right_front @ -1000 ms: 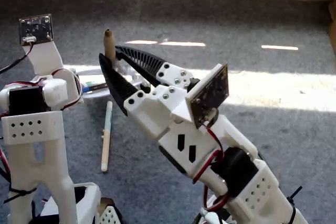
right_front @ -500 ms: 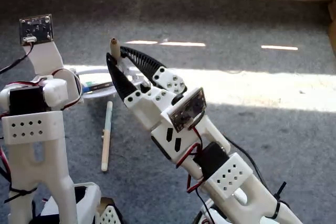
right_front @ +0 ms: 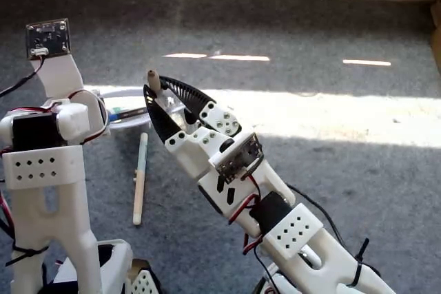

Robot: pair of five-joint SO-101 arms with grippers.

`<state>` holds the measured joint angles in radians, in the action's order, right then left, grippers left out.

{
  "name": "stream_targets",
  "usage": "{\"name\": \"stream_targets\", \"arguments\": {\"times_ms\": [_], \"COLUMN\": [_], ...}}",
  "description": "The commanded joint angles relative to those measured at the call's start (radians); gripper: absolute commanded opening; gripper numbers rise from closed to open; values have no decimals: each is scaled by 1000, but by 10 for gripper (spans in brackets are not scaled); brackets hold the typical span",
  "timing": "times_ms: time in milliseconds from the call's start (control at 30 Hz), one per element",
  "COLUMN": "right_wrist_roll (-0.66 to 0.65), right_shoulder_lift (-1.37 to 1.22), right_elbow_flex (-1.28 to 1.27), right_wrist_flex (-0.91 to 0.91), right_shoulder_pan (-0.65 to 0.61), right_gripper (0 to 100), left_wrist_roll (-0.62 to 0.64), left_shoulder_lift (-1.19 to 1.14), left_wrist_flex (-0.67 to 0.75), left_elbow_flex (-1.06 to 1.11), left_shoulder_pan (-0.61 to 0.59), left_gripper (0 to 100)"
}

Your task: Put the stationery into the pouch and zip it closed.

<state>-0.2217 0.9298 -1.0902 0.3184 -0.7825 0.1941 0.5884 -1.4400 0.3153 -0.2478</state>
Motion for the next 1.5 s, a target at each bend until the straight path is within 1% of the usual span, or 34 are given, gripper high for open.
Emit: {"name": "stream_targets", "arguments": {"times_ms": [0, 200, 367, 533, 767, 833, 933, 1067, 1133, 1200, 1367, 1467], "right_wrist_roll": [-9, -5, -5, -5, -5, -5, 12, 166, 193, 193, 203, 275], "right_shoulder_lift": [24, 31, 33, 33, 39, 70, 148, 295, 372, 433, 489, 489], "right_elbow_flex": [10, 18, 19, 16, 15, 12, 18, 19, 19, 19, 15, 10], "right_wrist_flex": [10, -137, -148, -148, -153, -222, -421, -656, -748, -814, -917, -935], "right_shoulder_pan": [12, 12, 12, 12, 5, 5, 5, 12, 12, 12, 10, 10], "right_gripper": [9, 93, 94, 94, 94, 94, 94, 94, 94, 94, 94, 94], "left_wrist_roll": [-11, -11, -11, -11, -11, -11, -11, -11, -11, -11, -9, -3], "left_shoulder_lift": [8, 8, 8, 8, 8, 8, 8, 8, 8, 8, 8, 10], "left_wrist_flex": [6, 6, 6, 6, 6, 6, 6, 6, 6, 8, 44, 57], "left_elbow_flex": [2, 2, 2, 2, 2, 2, 2, 1, -1, -4, -7, -7], "left_shoulder_pan": [-15, -15, -16, -56, -56, -56, -56, -58, -58, -71, -168, -222], "left_gripper": [7, 7, 7, 8, 8, 8, 8, 8, 8, 8, 8, 8]}}
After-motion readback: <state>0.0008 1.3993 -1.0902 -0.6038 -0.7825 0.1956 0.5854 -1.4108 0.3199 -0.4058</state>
